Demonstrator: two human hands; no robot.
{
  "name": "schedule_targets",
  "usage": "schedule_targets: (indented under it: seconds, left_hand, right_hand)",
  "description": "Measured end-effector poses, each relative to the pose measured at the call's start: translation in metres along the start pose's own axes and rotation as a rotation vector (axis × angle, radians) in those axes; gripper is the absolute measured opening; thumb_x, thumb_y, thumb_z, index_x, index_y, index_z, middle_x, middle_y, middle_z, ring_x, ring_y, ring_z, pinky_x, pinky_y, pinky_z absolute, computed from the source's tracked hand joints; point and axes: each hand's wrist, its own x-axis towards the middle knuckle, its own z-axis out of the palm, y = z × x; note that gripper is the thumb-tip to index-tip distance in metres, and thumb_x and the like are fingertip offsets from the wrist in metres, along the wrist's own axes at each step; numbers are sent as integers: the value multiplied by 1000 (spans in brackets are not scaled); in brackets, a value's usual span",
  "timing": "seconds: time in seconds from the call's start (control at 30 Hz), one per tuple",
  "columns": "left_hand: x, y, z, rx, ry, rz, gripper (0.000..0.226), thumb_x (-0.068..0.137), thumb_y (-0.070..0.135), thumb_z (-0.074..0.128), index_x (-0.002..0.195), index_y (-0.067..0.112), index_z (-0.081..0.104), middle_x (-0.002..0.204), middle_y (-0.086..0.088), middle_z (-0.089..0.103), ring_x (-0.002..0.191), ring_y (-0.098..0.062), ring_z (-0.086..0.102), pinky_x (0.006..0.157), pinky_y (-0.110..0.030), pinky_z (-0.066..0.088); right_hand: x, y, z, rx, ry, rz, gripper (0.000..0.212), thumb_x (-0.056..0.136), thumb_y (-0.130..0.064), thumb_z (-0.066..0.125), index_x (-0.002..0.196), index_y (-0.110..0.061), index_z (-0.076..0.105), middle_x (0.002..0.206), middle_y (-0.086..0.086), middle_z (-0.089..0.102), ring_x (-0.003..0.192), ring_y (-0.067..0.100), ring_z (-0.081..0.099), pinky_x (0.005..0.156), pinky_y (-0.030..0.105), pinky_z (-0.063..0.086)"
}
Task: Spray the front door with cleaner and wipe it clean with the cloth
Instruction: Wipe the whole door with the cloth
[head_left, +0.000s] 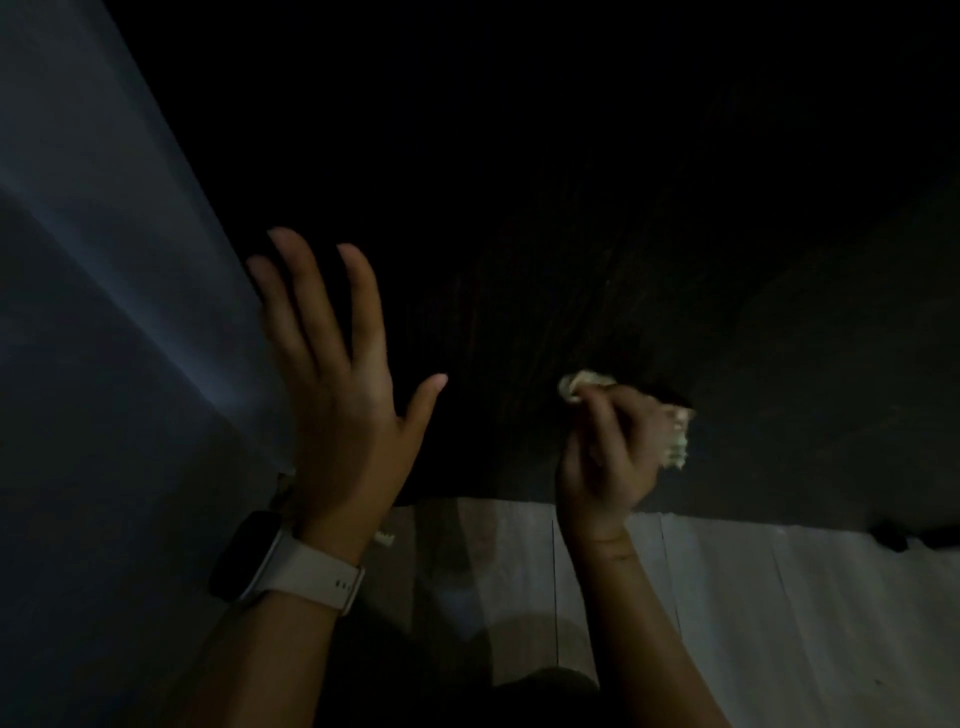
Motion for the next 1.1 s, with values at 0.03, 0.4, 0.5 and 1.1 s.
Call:
schedule_targets:
  seconds: [0.03,0.4,0.5,1.1]
  left_hand:
    - [-2,-3,-4,-16,-3,22,102,82,38,74,151,11,4,153,-27,-6,143,-46,-3,119,-33,-11]
    - [-10,-32,-29,-13,-116,127,96,84,28,69,155,17,5,160,0,-15,149,-23,-10,119,-22,-9]
    - [-11,-26,-25,-50,-141,88,101,84,22,70,155,19,-2,159,1,-22,149,-24,-15,118,-27,-8]
    - [-12,-28,-27,-55,-149,93,98,84,18,71,154,20,4,162,0,-13,150,-21,-9,112,-32,12]
  right_hand:
    - [-11,1,5,-4,-93,-74,18,93,-3,53,109,-6,61,106,9,51,92,26,52,86,31,39]
    - [84,-18,-38,-65,64,-198,18,92,1,60,105,3,70,106,13,57,92,29,56,84,24,43]
    - [136,-26,-37,-31,315,-184,21,92,7,58,109,0,68,105,13,55,91,32,58,79,31,48]
    - [181,-45,-44,-57,-80,-596,28,88,5,60,115,1,68,110,20,61,99,30,54,88,35,38]
